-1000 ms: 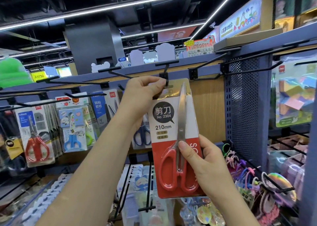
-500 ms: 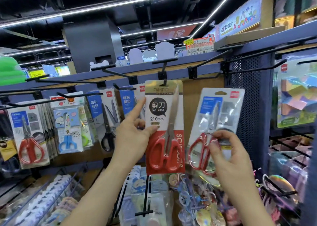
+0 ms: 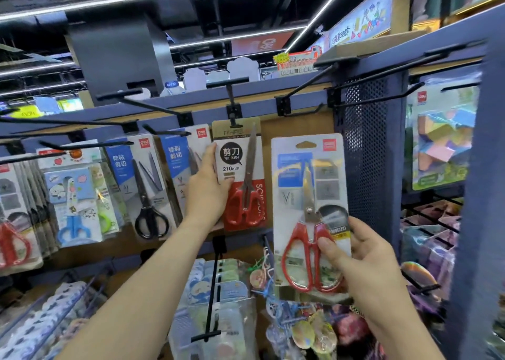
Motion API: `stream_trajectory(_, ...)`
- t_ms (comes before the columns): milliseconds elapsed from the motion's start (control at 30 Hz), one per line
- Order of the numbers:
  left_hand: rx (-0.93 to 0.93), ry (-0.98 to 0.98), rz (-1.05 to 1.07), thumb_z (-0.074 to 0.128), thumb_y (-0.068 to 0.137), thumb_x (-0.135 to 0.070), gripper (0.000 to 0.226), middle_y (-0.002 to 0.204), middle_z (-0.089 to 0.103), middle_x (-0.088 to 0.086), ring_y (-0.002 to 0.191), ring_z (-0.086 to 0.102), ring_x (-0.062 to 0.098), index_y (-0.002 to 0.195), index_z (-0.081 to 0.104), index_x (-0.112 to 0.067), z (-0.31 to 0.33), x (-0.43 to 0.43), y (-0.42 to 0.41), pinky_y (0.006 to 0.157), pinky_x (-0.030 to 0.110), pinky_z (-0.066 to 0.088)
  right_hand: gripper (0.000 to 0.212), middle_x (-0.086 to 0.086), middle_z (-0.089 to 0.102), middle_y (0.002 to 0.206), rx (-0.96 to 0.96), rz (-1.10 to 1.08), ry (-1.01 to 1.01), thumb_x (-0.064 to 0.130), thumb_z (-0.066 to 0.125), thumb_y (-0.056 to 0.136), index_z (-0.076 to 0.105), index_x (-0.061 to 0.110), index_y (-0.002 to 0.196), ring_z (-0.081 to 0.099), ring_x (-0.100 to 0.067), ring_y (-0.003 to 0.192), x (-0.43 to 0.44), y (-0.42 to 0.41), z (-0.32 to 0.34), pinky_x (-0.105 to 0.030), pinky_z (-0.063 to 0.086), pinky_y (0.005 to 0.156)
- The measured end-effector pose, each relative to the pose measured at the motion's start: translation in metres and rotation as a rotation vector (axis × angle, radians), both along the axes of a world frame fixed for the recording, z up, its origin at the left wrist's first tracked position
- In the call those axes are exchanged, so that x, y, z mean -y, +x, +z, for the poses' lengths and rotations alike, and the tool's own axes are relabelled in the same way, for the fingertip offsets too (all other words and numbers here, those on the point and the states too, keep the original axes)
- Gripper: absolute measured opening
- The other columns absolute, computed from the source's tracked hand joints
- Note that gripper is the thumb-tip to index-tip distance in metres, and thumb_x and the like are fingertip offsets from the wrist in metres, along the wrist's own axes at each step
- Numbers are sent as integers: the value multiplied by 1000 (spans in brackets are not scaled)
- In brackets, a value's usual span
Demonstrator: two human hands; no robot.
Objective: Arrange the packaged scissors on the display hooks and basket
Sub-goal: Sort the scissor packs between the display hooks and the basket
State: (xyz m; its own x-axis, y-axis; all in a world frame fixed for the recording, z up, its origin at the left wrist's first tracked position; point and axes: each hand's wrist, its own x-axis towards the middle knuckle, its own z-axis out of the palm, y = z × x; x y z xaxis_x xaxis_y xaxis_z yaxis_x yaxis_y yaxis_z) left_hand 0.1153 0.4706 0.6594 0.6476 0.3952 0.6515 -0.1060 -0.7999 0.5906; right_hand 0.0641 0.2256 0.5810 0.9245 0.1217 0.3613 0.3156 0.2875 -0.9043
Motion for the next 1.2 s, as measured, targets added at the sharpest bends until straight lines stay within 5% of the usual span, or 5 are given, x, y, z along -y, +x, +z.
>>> stream_trajectory(133, -11, 134, 110, 58, 97, -29, 47, 104, 67, -3, 96, 66, 21, 142, 44, -29, 8, 3, -22, 78, 32, 52, 28, -9, 78, 88, -6, 87, 34, 4, 70, 78, 70, 13, 104, 75, -20, 77, 2, -4, 0, -25, 58, 61)
stream_trajectory(267, 51, -640, -522, 49, 98, -41, 32, 90, 74, 3, 82, 70, 18, 103, 70, -18, 26, 31, -72, 72, 37, 60, 28, -10, 77, 86, 12, 178, -9, 3, 71, 74, 74, 16, 99, 74, -20, 75, -1, -8, 2, -23, 57, 61)
stream_trajectory(333, 31, -647, -640, 58, 85, -40, 30, 93, 76, 3, 83, 71, 16, 101, 71, -19, 27, 38, -93, 69, 33, 60, 28, -7, 78, 89, 53, 239, -75, 5, 72, 72, 78, 21, 94, 75, -18, 79, -3, -12, 5, -24, 58, 63)
stream_trajectory(700, 410, -713, -346, 65, 73, -23, 18, 78, 75, -5, 66, 70, 10, 87, 68, -14, -5, -24, -186, 55, 29, 58, 14, 16, 73, 75, 331, 424, -468, 30, 66, 78, 74, 30, 89, 63, 4, 64, -57, -35, 24, -6, 43, 55)
stream_trajectory(1200, 275, -556, 243, 58, 98, -14, 12, 75, 73, -7, 65, 67, 7, 91, 67, -18, -58, -232, -392, 50, 26, 52, 19, 19, 64, 79, 684, 340, -666, 25, 68, 90, 56, 39, 84, 61, 3, 77, -279, -184, 11, -13, 44, 58)
